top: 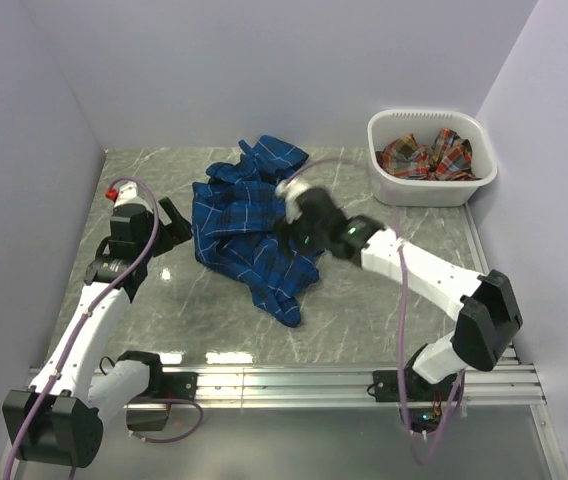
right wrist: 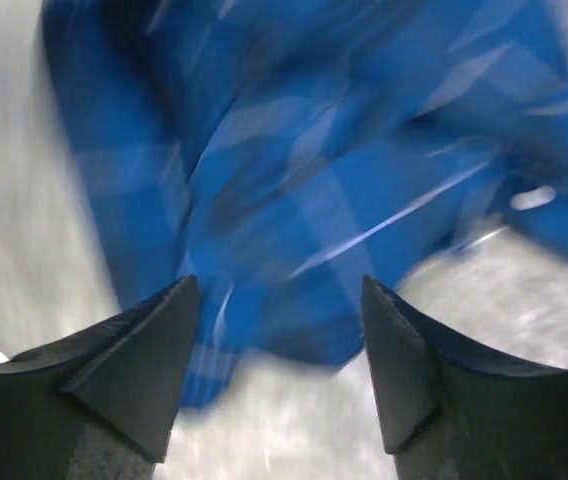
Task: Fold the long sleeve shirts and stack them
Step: Flatten the shirt out
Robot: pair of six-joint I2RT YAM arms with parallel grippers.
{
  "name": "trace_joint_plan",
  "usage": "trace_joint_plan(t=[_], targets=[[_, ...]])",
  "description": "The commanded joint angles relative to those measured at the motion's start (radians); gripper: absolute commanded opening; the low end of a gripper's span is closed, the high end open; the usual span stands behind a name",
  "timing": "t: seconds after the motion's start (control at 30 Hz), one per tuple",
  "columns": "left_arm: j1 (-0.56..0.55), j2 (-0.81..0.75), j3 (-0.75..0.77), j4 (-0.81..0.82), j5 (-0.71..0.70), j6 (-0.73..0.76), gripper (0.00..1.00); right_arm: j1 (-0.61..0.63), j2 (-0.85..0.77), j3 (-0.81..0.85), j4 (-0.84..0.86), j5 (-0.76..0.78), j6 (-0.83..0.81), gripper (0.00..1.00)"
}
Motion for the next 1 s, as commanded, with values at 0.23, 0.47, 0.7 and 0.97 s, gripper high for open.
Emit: trace_joint_plan(t=[0.23,0.47,0.7,0.97], targets=[[0.004,-0.031,-0.003,0.021,-0.001,0.007,0.98,-0.381,0.064,-0.150,0.421,0.006,0.764,0.85],[0.004,-0.032,-0.004,0.016,-0.006,0.006,0.98,-0.418,0.233,-0.165,0.594,0.014,1.016,0.85],[0.004,-0.032,-0.006,0.018,-0.001,0.006,0.98,-0.450,0.363,-0.153,0.716,0.025,1.127,0.70],[0.004,-0.038,0.001,0.010,-0.015,0.007,0.98,-0.450,0.325,-0.021,0.686,0.010,0.923,0.00]])
